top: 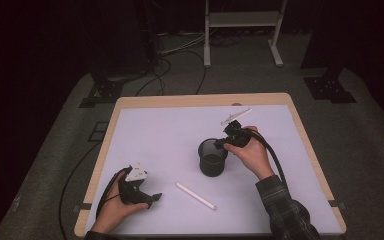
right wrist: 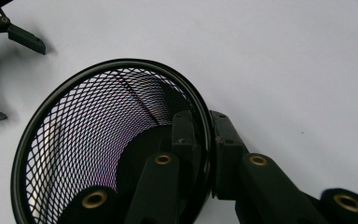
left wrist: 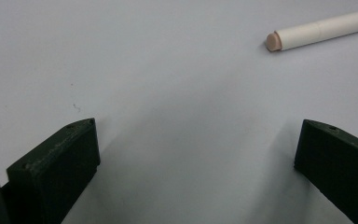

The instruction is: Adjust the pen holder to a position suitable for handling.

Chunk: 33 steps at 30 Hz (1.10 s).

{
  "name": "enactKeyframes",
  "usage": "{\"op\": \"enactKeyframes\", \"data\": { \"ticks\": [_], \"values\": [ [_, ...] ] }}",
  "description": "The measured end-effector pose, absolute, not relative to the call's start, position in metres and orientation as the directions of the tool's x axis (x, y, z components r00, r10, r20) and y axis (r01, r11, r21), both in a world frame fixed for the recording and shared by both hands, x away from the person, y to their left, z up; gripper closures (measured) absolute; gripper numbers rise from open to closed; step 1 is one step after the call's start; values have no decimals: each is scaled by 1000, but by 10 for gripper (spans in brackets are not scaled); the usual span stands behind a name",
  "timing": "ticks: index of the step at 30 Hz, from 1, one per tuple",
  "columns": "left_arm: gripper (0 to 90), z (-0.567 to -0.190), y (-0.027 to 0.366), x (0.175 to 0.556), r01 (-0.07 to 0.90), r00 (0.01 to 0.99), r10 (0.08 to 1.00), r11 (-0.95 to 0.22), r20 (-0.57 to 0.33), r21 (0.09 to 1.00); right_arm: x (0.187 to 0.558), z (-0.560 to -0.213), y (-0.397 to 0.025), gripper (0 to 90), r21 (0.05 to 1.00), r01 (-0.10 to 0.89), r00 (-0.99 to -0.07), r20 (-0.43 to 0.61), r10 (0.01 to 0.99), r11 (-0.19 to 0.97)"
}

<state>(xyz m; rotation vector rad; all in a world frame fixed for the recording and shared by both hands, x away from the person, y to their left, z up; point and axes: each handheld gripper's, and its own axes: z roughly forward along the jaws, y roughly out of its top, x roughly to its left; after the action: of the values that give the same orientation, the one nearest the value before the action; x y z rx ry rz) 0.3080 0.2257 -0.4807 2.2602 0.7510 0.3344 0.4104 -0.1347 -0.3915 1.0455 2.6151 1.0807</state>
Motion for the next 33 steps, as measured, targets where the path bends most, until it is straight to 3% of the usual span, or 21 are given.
{"op": "enactKeyframes", "data": {
  "ticks": [24, 33],
  "values": [
    [0, -481, 226, 308, 418, 796, 605, -570, 17, 707, 420, -401, -127, 803, 643, 561, -759, 149, 633, 521],
    [0, -481, 226, 308, 418, 797, 604, -571, 17, 707, 410, -392, -134, 584, 694, 524, -763, 124, 634, 495]
  ]
}}
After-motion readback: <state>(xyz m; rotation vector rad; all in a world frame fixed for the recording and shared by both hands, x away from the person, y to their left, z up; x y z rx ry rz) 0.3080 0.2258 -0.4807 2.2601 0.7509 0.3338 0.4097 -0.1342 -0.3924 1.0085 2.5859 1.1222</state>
